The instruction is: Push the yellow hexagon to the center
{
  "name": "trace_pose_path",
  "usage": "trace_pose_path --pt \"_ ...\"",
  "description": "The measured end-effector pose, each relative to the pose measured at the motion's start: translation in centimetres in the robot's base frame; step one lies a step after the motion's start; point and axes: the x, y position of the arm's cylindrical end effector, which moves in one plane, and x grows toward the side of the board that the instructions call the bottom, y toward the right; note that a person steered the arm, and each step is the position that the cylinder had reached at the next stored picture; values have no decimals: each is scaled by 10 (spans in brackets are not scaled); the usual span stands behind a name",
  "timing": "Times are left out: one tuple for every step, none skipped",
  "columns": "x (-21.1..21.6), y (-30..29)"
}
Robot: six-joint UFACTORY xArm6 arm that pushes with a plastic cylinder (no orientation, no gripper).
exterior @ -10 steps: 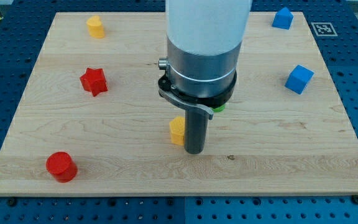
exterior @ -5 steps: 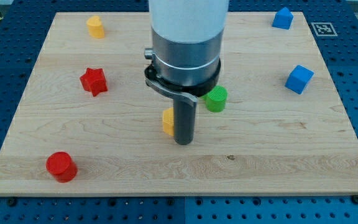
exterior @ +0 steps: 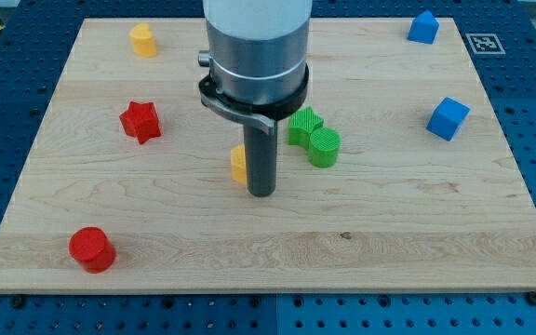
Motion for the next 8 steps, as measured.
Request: trace_pose_path --pt "-8 -4" --pt "-8 -14" --pt "-16 -15" --pt "-16 -15" --pt "-22 -15" --pt "-23 -15" --pt "-24 -16" --pt "-37 -22"
